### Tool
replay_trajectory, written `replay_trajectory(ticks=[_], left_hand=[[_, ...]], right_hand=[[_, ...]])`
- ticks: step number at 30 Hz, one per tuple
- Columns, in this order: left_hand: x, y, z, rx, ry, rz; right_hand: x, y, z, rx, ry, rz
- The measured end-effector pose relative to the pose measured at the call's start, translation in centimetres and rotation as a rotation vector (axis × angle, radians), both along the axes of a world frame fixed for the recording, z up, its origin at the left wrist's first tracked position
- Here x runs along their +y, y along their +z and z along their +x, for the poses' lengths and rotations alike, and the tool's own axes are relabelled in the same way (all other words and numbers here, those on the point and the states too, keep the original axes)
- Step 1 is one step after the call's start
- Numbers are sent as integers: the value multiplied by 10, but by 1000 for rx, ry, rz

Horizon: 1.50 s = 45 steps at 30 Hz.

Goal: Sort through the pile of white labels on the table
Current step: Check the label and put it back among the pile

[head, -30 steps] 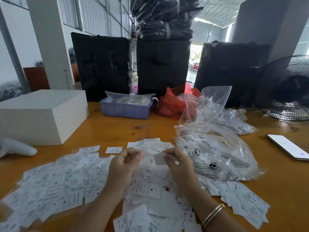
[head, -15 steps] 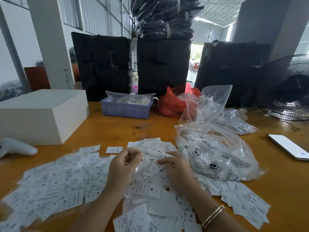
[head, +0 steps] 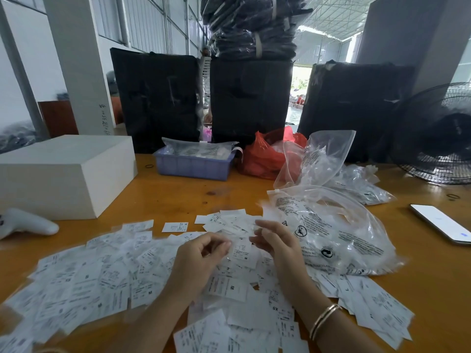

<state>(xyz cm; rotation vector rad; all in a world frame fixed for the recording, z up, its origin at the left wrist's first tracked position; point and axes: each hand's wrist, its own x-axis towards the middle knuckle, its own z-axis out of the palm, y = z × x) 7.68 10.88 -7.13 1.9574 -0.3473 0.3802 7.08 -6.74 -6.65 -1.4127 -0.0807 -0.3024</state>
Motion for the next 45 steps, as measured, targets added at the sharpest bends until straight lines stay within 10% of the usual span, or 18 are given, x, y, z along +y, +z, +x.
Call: replay_trajectory(ticks=[4, 16, 27, 30, 37, 45], left_hand=[[2, 1, 0, 26, -26, -3], [-1, 20, -13, 300, -276, -213], [2, 4, -2, -555, -61, 460], [2, 0, 0, -494, -78, 426], [0, 8, -4, -40, -75, 43], [-1, 9, -4, 41, -81, 30]], right_hand=[[5, 1, 0, 9, -105, -323], [12, 9, -16, 26, 334, -430], [14, 5, -6, 87, -26, -510], [12, 3, -1, 142, -62, -598], [2, 9, -3, 134, 69, 210], [18, 3, -8, 34, 147, 53]])
